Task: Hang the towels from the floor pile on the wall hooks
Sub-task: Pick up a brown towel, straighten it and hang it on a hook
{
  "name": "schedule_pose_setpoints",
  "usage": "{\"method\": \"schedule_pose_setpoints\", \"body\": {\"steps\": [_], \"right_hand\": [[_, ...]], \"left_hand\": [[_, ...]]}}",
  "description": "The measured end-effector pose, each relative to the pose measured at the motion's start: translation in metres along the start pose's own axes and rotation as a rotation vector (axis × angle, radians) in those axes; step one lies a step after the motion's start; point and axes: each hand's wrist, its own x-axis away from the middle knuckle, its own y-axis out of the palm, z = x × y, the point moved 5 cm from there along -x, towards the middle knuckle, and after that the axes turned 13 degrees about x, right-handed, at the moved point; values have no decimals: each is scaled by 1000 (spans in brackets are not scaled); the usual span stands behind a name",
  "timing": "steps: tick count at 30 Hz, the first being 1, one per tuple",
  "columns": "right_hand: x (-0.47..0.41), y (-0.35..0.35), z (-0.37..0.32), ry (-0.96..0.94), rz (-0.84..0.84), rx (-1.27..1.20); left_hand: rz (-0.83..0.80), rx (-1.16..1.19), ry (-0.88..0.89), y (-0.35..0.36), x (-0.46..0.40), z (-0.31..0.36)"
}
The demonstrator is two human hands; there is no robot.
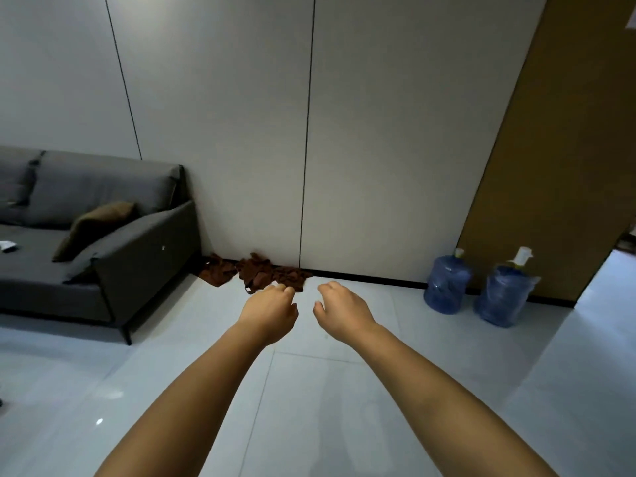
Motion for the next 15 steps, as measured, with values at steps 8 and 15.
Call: {"method": "schedule_pose_setpoints", "body": {"steps": [8, 15], "right_hand": [[-177, 52, 5, -30, -15, -41], [-321, 67, 10, -46, -10, -44]], "left_hand": [[-56, -68, -67, 23, -132, -87], [-39, -58, -124, 26, -245, -150]]}}
